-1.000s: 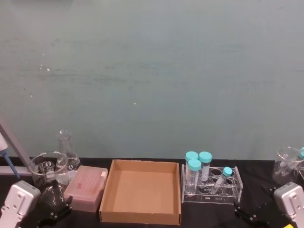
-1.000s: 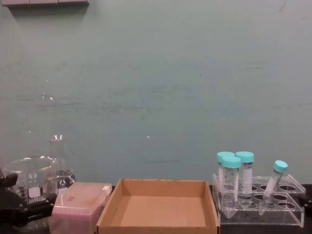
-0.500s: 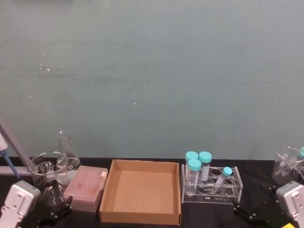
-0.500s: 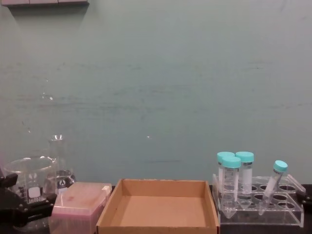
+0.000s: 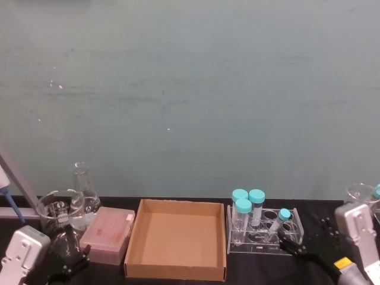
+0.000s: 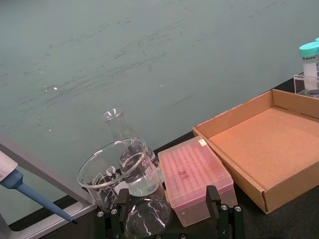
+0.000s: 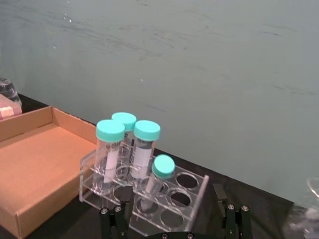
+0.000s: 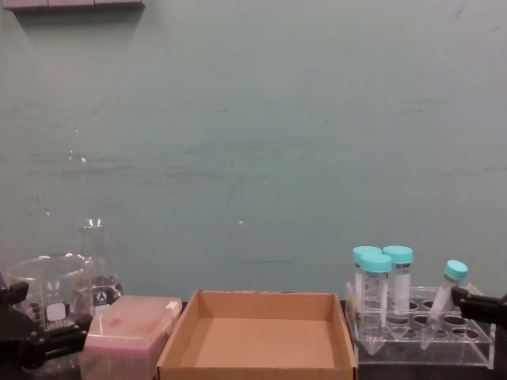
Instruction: Use the right hand to move the test tube from the test tube rack into the box.
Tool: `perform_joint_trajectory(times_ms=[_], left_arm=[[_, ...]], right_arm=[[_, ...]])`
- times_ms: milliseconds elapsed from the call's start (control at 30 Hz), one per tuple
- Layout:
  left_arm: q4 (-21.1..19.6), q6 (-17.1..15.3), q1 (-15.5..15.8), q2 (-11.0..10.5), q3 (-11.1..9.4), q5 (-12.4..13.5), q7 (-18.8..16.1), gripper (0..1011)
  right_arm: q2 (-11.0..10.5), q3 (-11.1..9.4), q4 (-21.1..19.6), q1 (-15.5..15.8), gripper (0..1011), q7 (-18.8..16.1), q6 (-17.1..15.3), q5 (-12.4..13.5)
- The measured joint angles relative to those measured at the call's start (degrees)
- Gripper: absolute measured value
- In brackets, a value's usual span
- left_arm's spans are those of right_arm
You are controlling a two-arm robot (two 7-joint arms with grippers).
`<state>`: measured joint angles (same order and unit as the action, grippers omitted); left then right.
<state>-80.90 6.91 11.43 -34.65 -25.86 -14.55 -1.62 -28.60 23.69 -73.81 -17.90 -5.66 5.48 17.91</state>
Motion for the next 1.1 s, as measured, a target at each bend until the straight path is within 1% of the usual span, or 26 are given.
perform_joint_trajectory(times_ms=[33,167,300,500,733,1100], left_arm=[[0.0,0.0,0.0,0.0,0.0,0.0,0.0,1000],[0.0,0.0,0.0,0.0,0.0,0.0,0.0,1000],[0.0,0.0,0.0,0.0,0.0,0.0,0.0,1000],[0.0,0.0,0.0,0.0,0.0,0.0,0.0,1000],[0.0,0.0,0.0,0.0,0.0,0.0,0.0,1000],[0.0,0.0,0.0,0.0,0.0,0.0,0.0,1000]], right_arm=[[0.7,0.1,0.9,-0.8,1000,-0.4,-0.1,-0.2],[2.0,0.3,3.1,-2.6,1000,-1.2,-0.3,-0.6],[4.0,0.4,6.4,-5.0,1000,-2.4,-0.4,-0.9],[5.8,0.0,9.3,-6.9,1000,-3.7,-0.4,-1.0],[7.0,-0.7,11.0,-7.6,1000,-5.0,-0.1,-1.1],[8.1,-1.9,11.9,-7.6,1000,-6.2,1.0,-1.7]])
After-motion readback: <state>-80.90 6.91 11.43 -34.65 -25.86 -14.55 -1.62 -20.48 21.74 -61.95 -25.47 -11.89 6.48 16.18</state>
